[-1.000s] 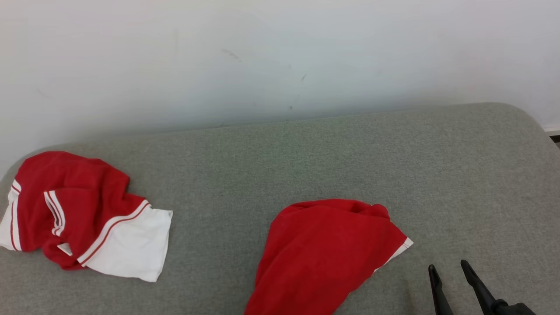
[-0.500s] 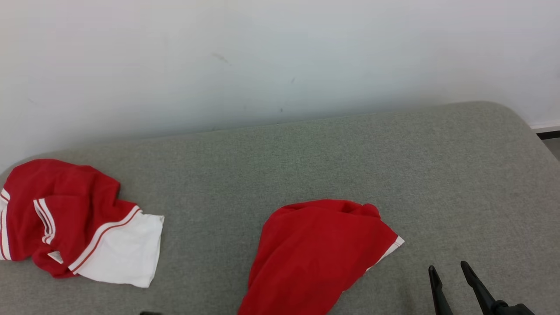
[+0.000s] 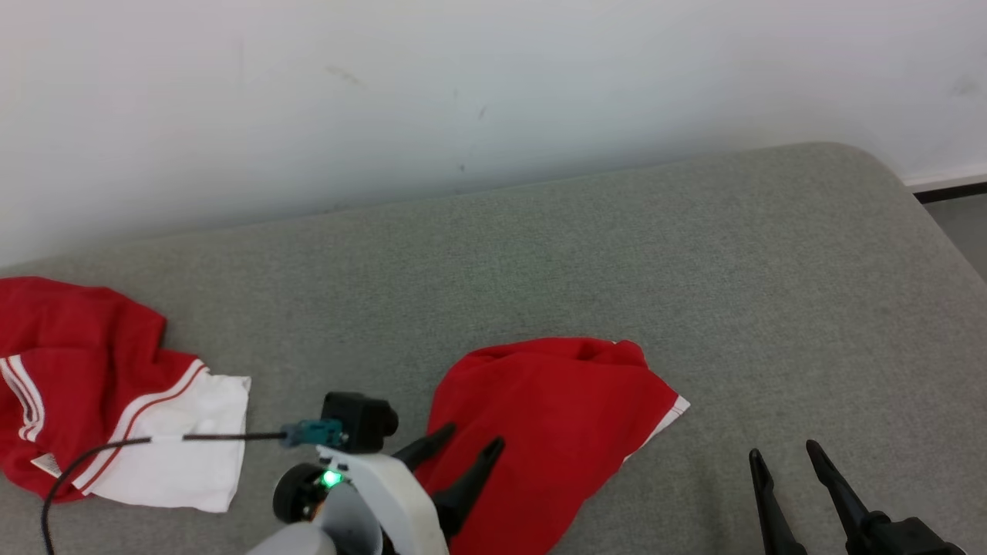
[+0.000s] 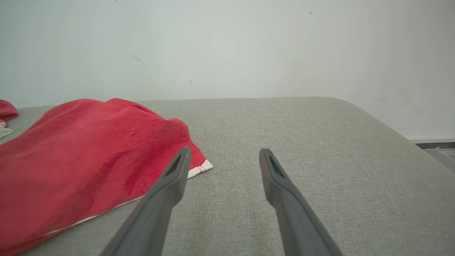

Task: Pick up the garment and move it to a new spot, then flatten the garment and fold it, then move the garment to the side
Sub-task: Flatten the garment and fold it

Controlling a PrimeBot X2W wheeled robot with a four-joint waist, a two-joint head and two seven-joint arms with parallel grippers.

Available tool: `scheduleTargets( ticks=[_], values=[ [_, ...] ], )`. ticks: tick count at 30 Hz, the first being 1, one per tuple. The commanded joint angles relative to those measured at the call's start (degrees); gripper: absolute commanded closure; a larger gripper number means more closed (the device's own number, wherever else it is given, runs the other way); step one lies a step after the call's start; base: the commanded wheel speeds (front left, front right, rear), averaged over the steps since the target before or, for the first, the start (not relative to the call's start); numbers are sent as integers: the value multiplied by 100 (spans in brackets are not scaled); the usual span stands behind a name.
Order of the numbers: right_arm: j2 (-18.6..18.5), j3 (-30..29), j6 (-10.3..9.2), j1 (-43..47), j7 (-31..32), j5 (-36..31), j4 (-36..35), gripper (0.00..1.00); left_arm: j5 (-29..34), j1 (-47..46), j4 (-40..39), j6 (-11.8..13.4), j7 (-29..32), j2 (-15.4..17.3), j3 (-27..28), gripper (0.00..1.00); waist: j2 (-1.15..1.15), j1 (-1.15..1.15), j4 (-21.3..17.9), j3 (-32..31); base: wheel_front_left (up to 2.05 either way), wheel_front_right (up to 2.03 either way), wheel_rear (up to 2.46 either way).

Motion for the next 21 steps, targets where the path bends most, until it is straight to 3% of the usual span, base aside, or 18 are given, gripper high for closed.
scheduleTargets(
  ticks=[1, 8, 11, 12, 13, 21],
  values=[
    [-14, -9, 0, -49, 3, 3, -20, 0, 62, -162, 201, -50, 40, -48, -31, 0, 0, 0, -92, 91, 0, 0, 0],
    [24, -9, 0, -135, 3, 14, -30, 0, 324, -983, 1692, -314, 237, -495, -265, 0, 0, 0, -305, 304, 0, 0, 0],
    [40, -10, 0, -175, 4, 19, -28, 0, 312, -1140, 2112, -550, 391, -647, -418, 0, 0, 0, -357, 386, 0, 0, 0],
    [45, -21, 0, -183, 3, 18, -30, 0, 273, -1188, 2225, -605, 403, -698, -423, 35, 0, 0, -366, 408, 0, 0, 0],
    [50, -31, 0, -182, 3, 16, -32, 0, 256, -1236, 2347, -632, 368, -726, -417, 97, 0, 0, -371, 421, 0, 0, 0],
    [91, -39, 0, -224, 4, -10, -19, 0, 590, -1508, 3278, -428, -318, -913, -326, 100, 0, 0, -383, 444, 0, 0, 0]
  ],
)
